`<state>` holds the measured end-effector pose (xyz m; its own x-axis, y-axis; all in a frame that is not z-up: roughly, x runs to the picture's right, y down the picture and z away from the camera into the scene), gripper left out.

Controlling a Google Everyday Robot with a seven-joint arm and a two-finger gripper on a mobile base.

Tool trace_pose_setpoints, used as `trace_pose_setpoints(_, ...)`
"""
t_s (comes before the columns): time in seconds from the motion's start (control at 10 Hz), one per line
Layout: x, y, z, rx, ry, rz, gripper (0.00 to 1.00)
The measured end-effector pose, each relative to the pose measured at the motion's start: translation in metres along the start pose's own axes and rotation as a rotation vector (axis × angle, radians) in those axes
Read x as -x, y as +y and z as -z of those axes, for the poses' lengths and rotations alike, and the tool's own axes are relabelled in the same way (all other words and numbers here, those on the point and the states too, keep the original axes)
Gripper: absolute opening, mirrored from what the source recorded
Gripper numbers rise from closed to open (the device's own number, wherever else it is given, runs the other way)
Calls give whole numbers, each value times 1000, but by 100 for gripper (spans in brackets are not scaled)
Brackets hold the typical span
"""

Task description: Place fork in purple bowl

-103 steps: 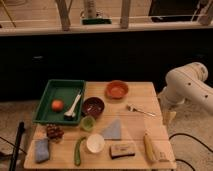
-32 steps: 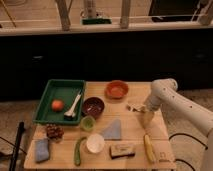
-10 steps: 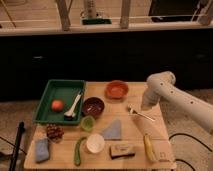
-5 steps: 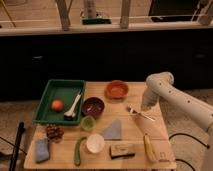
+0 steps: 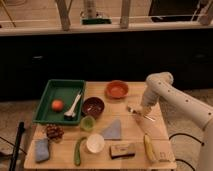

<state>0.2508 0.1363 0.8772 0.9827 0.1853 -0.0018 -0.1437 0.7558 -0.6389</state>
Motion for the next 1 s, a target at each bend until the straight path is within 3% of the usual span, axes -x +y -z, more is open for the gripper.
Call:
trace_pose_setpoints(0.4, -4, 6, -16, 11, -9, -21, 80)
trace_pose_setpoints(0.8, -6, 16, -44, 24, -24, -50, 79)
trace_pose_setpoints(1.0, -5, 18, -50, 29, -22, -50, 66)
